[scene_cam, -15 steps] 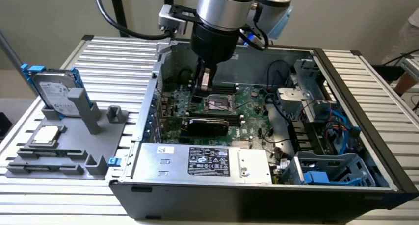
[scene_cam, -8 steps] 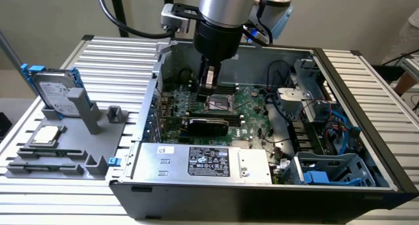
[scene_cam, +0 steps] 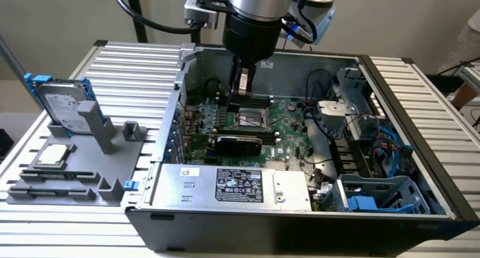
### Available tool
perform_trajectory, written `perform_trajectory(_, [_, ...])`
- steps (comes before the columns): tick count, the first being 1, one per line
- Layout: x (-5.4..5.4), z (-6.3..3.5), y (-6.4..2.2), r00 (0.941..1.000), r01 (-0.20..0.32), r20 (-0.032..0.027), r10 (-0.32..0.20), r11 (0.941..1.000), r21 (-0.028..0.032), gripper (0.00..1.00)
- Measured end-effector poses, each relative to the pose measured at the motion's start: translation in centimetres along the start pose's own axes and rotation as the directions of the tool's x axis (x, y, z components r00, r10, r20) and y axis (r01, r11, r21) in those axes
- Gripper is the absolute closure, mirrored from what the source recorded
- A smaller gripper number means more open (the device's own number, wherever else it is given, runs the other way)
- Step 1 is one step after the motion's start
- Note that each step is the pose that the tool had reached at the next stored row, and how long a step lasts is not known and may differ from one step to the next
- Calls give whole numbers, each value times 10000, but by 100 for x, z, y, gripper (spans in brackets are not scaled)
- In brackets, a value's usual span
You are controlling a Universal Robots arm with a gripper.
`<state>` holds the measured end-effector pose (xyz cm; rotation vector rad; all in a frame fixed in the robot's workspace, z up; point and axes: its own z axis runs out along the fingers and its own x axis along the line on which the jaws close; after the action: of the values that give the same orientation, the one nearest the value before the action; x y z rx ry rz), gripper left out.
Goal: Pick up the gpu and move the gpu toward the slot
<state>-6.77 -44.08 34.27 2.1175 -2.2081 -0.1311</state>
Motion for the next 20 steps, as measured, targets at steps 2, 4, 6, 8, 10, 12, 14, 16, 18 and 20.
perform_trajectory(2, [0,0,0,10000,5,5,-5,10000,7,89])
perform_trajectory(4, [0,0,1,10000,4,7,-4,10000,7,89])
perform_trajectory(6, [0,-1,1,10000,4,6,-4,10000,6,89])
perform_trajectory(8, [0,-1,1,10000,4,6,-4,10000,6,89])
perform_trajectory(10, [1,-7,2,10000,3,3,-3,10000,5,89])
perform_trajectory(12, [0,-84,11,10000,4,6,-4,10000,5,89])
perform_trajectory(14, [0,-171,24,10000,4,5,-4,10000,6,89])
perform_trajectory(16, [0,-264,39,10000,5,5,-5,10000,9,89])
perform_trajectory(18, [0,-353,52,10000,5,5,-5,10000,10,89])
perform_trajectory(20, [1,-439,89,10000,4,6,-4,10000,20,89])
